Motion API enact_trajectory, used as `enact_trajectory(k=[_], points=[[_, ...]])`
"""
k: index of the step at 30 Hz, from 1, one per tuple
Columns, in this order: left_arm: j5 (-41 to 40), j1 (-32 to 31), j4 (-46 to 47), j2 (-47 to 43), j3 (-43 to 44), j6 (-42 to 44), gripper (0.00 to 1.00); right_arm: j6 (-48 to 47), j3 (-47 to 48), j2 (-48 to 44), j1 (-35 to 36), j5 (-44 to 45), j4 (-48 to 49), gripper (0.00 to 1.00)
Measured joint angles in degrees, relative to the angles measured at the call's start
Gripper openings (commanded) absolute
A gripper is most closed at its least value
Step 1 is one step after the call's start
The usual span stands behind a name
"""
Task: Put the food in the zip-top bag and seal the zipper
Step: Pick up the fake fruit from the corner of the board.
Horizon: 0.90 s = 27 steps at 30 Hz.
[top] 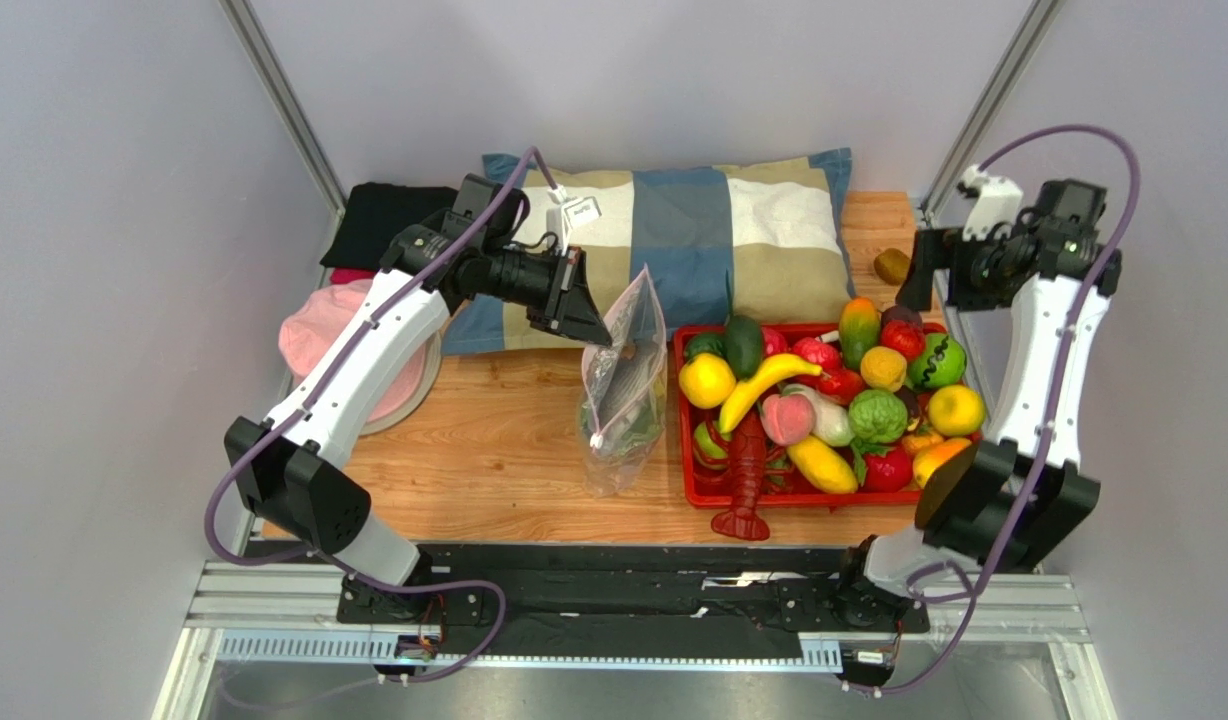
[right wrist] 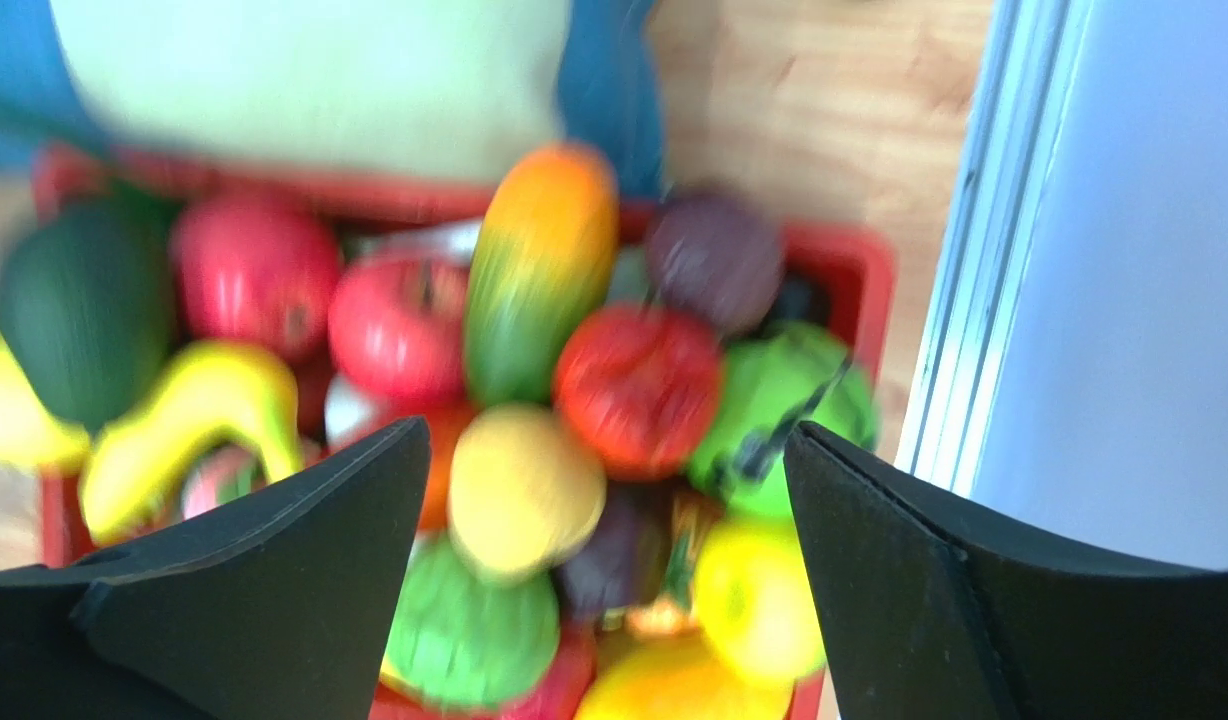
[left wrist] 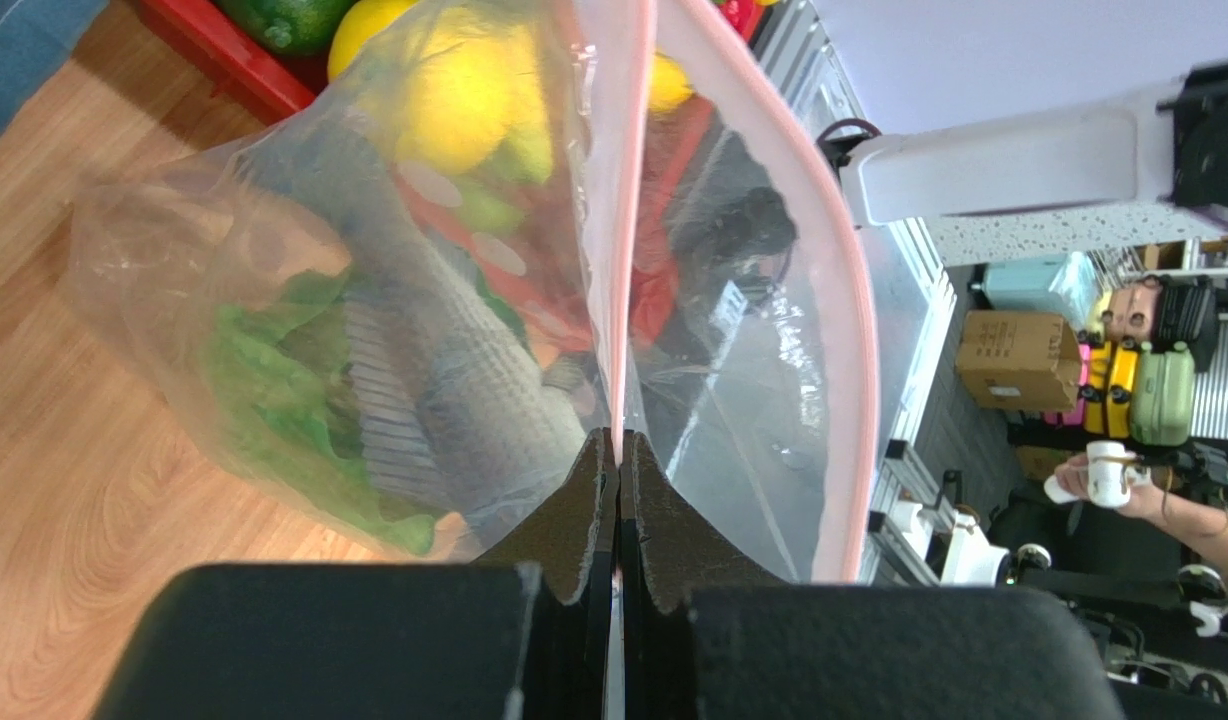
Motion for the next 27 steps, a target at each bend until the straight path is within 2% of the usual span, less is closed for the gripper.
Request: enact_trajectory(k=[5, 16, 21, 27], points=[[-0.46, 0.04, 0.87, 2.71, 0.09, -0.35, 0.0, 6.78, 13.7, 15.74, -2.64, -3.04, 5.11, 0.92], [0.17, 2.36, 1.84, 10.19, 3.56, -1.25, 0.0, 16.79, 31.56, 40.74, -2.78, -1.4, 16.26, 0.92], [0.17, 3.19, 0.55, 12.02, 5.27, -0.46, 0.0, 18.21, 32.7, 46.82, -2.62, 0.35, 23.15, 0.95], [0.24, 3.89, -0.92, 13.84, 6.69, 0.31, 0.0, 15.47, 33.27, 52.0, -1.29, 1.01, 31.58, 0.99]])
